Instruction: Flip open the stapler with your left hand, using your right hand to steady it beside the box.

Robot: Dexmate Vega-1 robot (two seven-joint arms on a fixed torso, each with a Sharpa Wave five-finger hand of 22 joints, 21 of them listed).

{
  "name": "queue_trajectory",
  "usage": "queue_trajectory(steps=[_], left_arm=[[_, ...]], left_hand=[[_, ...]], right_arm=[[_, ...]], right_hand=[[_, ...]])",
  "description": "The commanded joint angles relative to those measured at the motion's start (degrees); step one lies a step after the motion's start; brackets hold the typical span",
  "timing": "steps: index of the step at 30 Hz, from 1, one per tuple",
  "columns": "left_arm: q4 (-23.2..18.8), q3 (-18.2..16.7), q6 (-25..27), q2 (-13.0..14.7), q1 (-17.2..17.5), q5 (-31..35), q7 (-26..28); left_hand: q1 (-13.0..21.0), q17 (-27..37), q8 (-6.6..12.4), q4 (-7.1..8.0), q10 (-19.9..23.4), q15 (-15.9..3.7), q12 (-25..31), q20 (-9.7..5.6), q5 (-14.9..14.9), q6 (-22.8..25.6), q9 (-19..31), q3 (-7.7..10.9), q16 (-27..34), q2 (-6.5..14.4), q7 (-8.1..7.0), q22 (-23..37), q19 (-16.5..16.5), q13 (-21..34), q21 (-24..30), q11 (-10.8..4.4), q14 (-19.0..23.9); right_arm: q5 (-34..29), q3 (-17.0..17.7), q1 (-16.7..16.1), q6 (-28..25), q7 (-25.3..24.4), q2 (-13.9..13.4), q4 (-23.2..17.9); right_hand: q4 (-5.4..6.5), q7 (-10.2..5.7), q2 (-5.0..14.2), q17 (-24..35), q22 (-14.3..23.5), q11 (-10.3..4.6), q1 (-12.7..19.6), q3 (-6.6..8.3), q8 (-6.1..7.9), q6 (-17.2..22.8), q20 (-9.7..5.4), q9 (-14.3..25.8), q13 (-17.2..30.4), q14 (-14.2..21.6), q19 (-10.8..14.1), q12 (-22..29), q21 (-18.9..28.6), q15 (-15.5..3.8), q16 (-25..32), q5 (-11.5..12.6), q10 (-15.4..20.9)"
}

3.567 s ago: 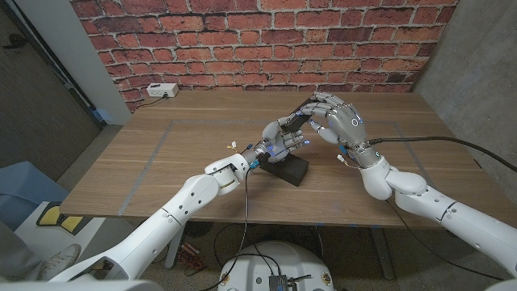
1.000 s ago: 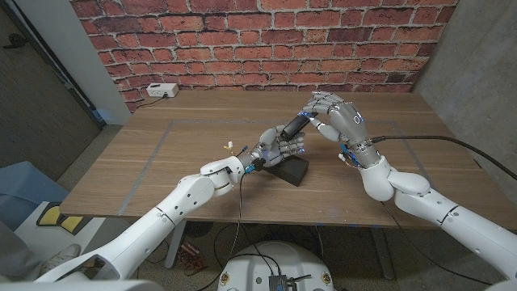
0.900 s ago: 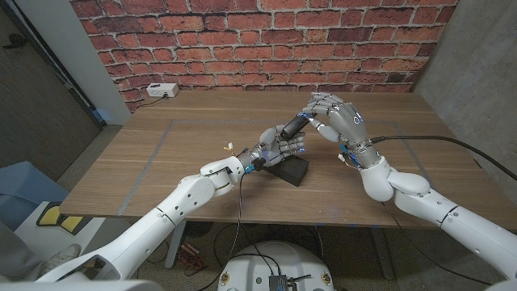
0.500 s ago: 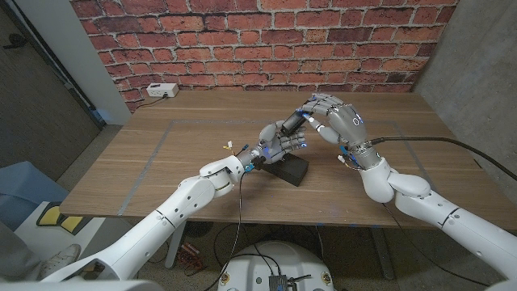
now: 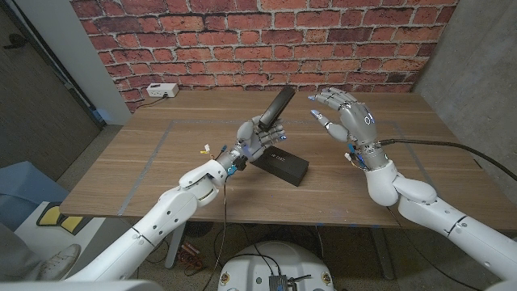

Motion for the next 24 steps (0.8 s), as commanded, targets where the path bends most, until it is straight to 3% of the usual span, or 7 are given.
queue_trajectory(steps=[1, 13, 18, 24], left_arm=[[-9.99, -11.23, -9.98, 5.60, 16.09, 5.30, 9.59], [-14.67, -21.48, -14.92, 5.96, 30.47, 17.69, 20.25], [-15.86, -24.23, -13.92, 4.49, 33.42, 26.86, 26.00], [-14.76, -26.12, -14.79, 1.72, 34.28, 33.59, 27.67]], left_hand=[[-0.31, 0.13, -0.61, 8.65, -1.86, -0.93, -0.40, 0.25, 0.42, 0.64, -0.19, 7.95, -0.59, -0.16, -1.21, 0.12, -0.90, 0.28, -0.45, -0.26, -1.75], [-0.62, -0.09, -1.52, 9.04, -2.59, -0.60, -0.39, 0.56, 0.43, 0.26, -0.43, 7.73, -1.23, -0.28, -1.72, 0.06, -1.81, 0.22, -1.16, -0.45, -3.25], [-1.12, -0.89, -2.67, 9.48, -4.41, -0.25, -1.08, 0.91, 0.42, -1.19, -0.48, 7.75, -2.59, -0.55, -2.29, 0.01, -2.99, -0.20, -1.96, -0.77, -5.51], [-1.64, -1.32, -3.14, 10.08, -5.22, 0.33, -1.29, 1.34, 0.42, -1.65, -0.36, 7.58, -3.52, -0.61, -2.77, -0.04, -4.10, -0.38, -2.67, -0.78, -7.21]], right_arm=[[6.58, 4.49, -4.51, -2.30, -0.77, 1.41, -2.11], [6.69, 4.49, -5.28, -8.51, 0.52, 6.34, -5.04], [6.04, 4.09, -6.08, -11.89, 1.70, 7.60, -7.33], [5.52, 3.76, -7.32, -15.25, 2.73, 8.35, -9.42]], right_hand=[[0.77, 0.12, -0.44, -0.76, 0.02, 0.65, -1.80, -0.33, 0.28, -0.52, 0.63, -0.21, -0.17, -0.93, -0.29, -0.75, -0.17, -9.64, -0.14, 0.28, -0.84], [1.33, 0.49, -0.71, -1.60, 0.01, 1.24, -3.39, -0.66, 0.61, -0.67, 1.38, -0.71, -0.51, -1.74, -0.61, -2.05, -0.34, -9.54, 0.07, 0.29, -2.48], [1.44, 0.53, -0.71, -1.80, 0.00, 1.45, -3.73, -0.70, 0.71, -0.60, 1.54, -0.83, -0.59, -1.99, -0.72, -2.26, -0.39, -9.58, 0.09, 0.31, -2.60], [1.59, 0.68, -0.83, -2.05, 0.00, 1.52, -4.18, -0.83, 0.84, -0.43, 1.68, -0.96, -0.67, -2.38, -0.90, -2.42, -0.47, -9.45, 0.04, 0.30, -2.57]])
